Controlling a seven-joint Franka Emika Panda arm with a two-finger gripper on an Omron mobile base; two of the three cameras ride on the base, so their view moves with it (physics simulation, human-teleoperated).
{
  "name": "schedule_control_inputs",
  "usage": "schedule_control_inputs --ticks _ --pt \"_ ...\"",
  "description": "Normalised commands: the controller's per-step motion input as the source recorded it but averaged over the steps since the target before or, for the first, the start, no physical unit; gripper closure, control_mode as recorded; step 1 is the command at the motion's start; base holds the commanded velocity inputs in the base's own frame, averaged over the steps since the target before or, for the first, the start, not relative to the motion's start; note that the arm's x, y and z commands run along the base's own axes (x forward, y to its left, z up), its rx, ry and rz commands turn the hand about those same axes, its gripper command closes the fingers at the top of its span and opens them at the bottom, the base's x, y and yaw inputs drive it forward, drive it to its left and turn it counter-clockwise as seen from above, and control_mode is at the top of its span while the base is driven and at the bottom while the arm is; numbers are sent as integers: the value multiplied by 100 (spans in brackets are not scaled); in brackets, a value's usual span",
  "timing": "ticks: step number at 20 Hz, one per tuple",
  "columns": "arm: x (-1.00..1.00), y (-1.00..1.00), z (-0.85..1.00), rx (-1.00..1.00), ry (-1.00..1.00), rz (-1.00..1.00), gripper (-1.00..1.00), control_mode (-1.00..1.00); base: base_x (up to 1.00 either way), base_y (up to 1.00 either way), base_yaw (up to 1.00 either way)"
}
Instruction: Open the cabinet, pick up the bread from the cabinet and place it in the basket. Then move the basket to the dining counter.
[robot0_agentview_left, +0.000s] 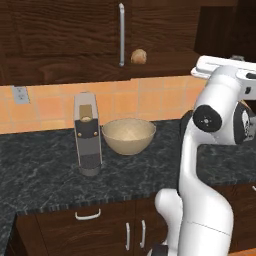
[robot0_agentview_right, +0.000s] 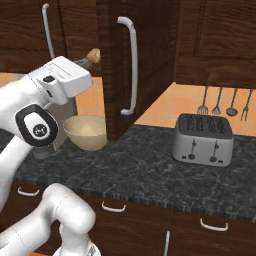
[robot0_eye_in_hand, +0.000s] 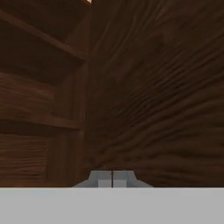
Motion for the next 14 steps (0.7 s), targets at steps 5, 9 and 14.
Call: schedule_control_inputs --ticks 5,9,14 --pt "59 -82 -13 13 13 -29 100 -100 0 0 0" --pt "56 -97 -2 13 8 -22 100 -100 0 0 0" --pt "28 -100 0 16 1 -15 100 -100 0 0 0"
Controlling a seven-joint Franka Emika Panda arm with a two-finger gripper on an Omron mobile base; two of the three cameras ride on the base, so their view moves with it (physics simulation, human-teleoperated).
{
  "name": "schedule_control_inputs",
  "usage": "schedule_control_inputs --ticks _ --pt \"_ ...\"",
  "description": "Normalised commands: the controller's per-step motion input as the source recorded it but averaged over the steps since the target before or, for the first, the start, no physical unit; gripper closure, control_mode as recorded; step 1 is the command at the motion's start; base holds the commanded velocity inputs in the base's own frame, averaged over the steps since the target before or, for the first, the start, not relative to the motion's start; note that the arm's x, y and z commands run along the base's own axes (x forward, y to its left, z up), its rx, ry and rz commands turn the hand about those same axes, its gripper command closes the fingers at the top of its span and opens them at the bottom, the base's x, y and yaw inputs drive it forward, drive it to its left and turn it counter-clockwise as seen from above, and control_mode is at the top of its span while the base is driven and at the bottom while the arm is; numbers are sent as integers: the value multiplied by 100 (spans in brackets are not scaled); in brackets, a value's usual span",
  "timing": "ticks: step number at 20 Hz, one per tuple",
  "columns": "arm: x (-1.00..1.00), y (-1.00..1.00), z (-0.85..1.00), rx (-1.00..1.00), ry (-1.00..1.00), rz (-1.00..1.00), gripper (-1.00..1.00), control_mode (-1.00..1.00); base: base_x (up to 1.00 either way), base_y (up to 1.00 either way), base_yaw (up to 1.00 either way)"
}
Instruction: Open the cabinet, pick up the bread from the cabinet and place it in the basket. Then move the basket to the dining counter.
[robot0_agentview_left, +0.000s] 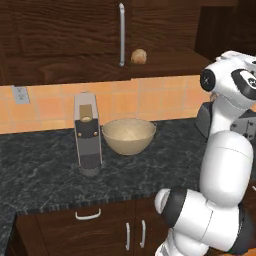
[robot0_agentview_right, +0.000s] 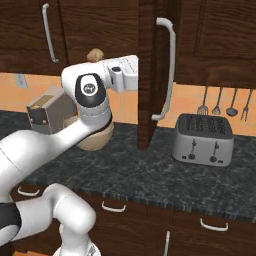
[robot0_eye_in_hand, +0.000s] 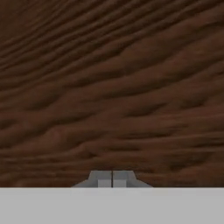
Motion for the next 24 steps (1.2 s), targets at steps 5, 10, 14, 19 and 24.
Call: schedule_control_inputs --ticks 5,10,14,19,24 --pt "0 -64 2 14 1 -3 100 -100 0 0 0" --pt "-25 34 21 -1 1 3 100 -100 0 0 0" --pt "-49 98 73 -1 19 18 100 -100 0 0 0" --pt "-32 91 34 4 29 24 100 -100 0 0 0" --pt "-37 94 28 1 19 30 100 -100 0 0 0"
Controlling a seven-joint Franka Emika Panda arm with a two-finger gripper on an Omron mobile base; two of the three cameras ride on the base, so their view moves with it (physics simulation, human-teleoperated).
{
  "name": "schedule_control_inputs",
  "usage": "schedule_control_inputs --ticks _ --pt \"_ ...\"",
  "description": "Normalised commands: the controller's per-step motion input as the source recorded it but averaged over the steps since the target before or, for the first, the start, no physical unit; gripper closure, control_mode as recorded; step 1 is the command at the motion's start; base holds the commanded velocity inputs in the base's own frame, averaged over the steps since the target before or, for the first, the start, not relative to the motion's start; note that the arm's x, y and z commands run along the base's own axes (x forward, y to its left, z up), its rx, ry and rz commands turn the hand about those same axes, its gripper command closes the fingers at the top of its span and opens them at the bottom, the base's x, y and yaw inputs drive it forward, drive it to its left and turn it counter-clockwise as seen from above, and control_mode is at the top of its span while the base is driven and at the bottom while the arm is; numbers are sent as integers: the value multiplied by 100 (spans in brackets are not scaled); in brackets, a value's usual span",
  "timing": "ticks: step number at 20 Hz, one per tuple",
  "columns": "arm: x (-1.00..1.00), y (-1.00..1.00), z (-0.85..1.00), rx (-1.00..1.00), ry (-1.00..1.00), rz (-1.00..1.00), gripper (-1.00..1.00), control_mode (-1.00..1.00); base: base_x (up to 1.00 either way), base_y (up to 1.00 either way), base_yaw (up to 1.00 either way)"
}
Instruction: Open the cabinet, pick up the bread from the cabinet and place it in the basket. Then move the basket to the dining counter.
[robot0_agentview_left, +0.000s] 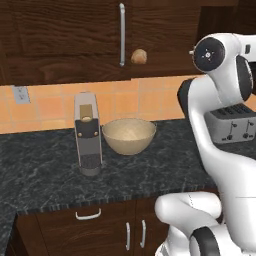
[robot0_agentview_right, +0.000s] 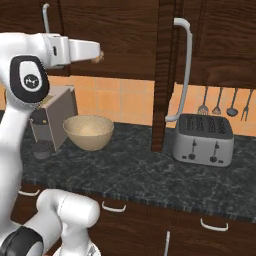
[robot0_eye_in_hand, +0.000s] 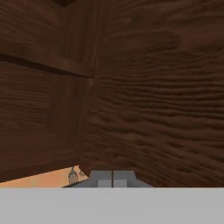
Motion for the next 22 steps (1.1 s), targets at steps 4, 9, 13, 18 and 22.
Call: schedule_control_inputs --ticks 4,9,13,18,22 --pt "-37 73 4 16 3 20 100 -100 0 0 0" --pt "-4 74 -8 30 1 13 100 -100 0 0 0" --pt "7 87 7 11 3 14 100 -100 0 0 0" --pt "31 39 2 10 4 36 100 -100 0 0 0" --pt "52 11 -11 18 0 35 100 -100 0 0 0"
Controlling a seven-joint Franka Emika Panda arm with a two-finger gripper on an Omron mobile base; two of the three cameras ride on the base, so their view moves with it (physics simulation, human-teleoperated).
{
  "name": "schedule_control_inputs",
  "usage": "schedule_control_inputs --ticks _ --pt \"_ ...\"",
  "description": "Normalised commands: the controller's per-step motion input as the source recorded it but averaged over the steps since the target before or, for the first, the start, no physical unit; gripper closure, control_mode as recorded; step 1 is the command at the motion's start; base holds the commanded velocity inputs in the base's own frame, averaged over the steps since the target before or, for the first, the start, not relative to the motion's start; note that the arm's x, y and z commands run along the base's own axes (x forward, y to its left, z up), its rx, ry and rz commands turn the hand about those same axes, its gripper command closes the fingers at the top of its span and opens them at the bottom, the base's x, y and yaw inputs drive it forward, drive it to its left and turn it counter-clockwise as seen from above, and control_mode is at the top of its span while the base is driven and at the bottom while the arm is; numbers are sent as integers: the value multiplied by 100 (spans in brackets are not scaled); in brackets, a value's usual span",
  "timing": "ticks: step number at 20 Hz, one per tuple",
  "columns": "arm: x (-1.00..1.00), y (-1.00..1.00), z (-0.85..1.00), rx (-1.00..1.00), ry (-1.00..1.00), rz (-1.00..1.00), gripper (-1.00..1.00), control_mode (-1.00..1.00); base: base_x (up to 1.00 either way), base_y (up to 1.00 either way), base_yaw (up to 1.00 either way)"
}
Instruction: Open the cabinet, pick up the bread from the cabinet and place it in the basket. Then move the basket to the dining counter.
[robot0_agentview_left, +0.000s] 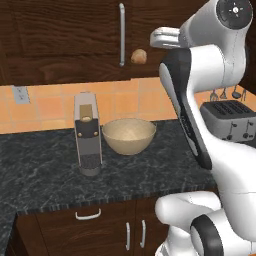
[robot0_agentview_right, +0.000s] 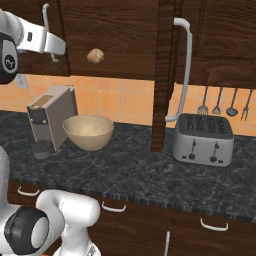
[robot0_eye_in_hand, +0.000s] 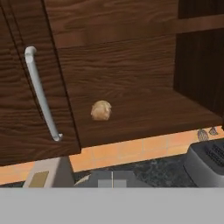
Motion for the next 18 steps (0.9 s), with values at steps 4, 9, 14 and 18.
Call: schedule_control_inputs --ticks 4,9,14,18 --pt "64 35 -8 11 0 19 -100 -100 0 0 0" --pt "51 32 0 -1 4 6 -100 -100 0 0 0" --pt "47 42 0 -7 4 0 -100 -100 0 0 0" --pt "41 40 0 -7 1 0 -100 -100 0 0 0"
